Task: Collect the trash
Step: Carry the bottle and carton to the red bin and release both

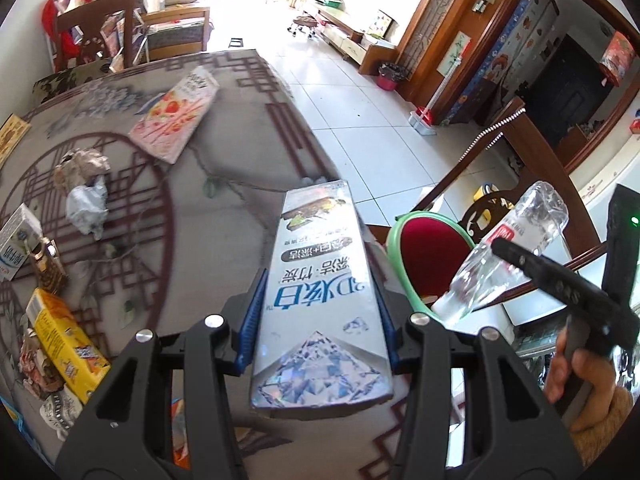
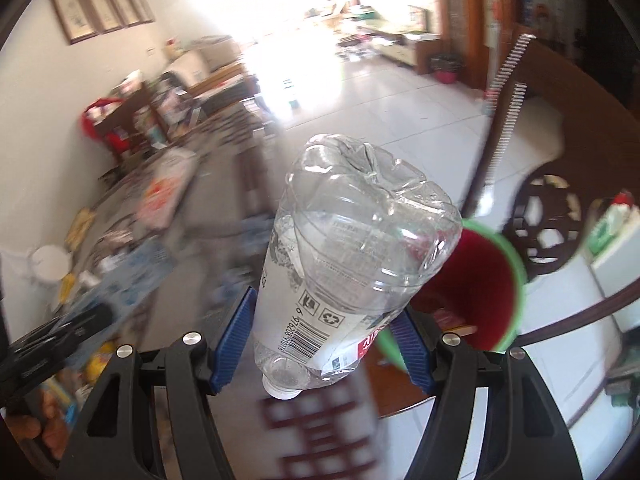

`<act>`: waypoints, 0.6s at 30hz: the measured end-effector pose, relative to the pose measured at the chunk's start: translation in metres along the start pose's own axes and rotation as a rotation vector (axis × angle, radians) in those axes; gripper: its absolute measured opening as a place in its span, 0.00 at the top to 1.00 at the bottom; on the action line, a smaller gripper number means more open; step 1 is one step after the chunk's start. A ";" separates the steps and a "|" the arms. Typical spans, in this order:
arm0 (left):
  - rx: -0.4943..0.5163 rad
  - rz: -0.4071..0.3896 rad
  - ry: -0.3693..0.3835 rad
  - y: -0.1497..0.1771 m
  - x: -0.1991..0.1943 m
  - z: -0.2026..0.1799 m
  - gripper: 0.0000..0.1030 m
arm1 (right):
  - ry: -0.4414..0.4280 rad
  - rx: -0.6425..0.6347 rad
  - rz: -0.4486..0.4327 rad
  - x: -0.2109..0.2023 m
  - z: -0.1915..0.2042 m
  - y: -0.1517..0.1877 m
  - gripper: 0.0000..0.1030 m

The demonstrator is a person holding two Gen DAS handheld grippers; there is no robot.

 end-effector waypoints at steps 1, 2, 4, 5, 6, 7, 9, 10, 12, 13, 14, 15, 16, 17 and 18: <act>0.006 0.004 0.002 0.000 0.003 -0.005 0.55 | 0.023 0.011 0.003 0.002 -0.012 0.001 0.37; 0.013 0.008 0.003 -0.001 0.006 -0.009 0.55 | 0.055 0.024 0.007 0.005 -0.027 0.001 0.37; 0.024 0.016 0.004 -0.003 0.012 -0.017 0.55 | 0.096 0.039 0.018 0.009 -0.046 0.004 0.37; 0.031 0.022 0.005 -0.004 0.015 -0.022 0.55 | 0.119 0.048 0.025 0.013 -0.057 0.005 0.37; 0.037 0.025 0.005 -0.005 0.017 -0.025 0.55 | 0.132 0.054 0.030 0.016 -0.064 0.006 0.37; 0.046 0.029 0.005 -0.007 0.021 -0.030 0.55 | 0.142 0.060 0.034 0.018 -0.071 0.007 0.37; 0.061 0.037 0.008 -0.009 0.026 -0.038 0.55 | 0.167 0.070 0.042 0.024 -0.083 0.009 0.37; 0.068 0.041 0.009 -0.011 0.029 -0.042 0.55 | 0.177 0.074 0.046 0.026 -0.087 0.009 0.37; 0.084 0.050 0.015 -0.014 0.036 -0.051 0.55 | 0.187 0.082 0.049 0.029 -0.093 0.010 0.37; 0.093 0.055 0.019 -0.015 0.040 -0.056 0.55 | 0.191 0.086 0.050 0.031 -0.097 0.009 0.37; 0.103 0.060 0.023 -0.016 0.043 -0.062 0.55 | 0.197 0.091 0.052 0.034 -0.101 0.009 0.37; 0.111 0.064 0.026 -0.017 0.046 -0.066 0.55 | 0.199 0.095 0.052 0.034 -0.107 0.010 0.37; 0.124 0.069 0.031 -0.019 0.050 -0.072 0.55 | 0.203 0.101 0.053 0.036 -0.110 0.009 0.36; 0.140 0.073 0.036 -0.019 0.053 -0.079 0.55 | 0.204 0.106 0.054 0.038 -0.112 0.007 0.35; 0.152 0.074 0.040 -0.020 0.054 -0.084 0.55 | 0.205 0.113 0.057 0.040 -0.116 0.007 0.35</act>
Point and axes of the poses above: each gripper's, at about its wrist camera, not at the fingertips, and x roughly the way its jaws point, z to its left, y to its underside, the point moved 5 cm from there along x, roughly the way its jaws point, and after that the axes turned 12 degrees about -x, right-handed, at the moved point
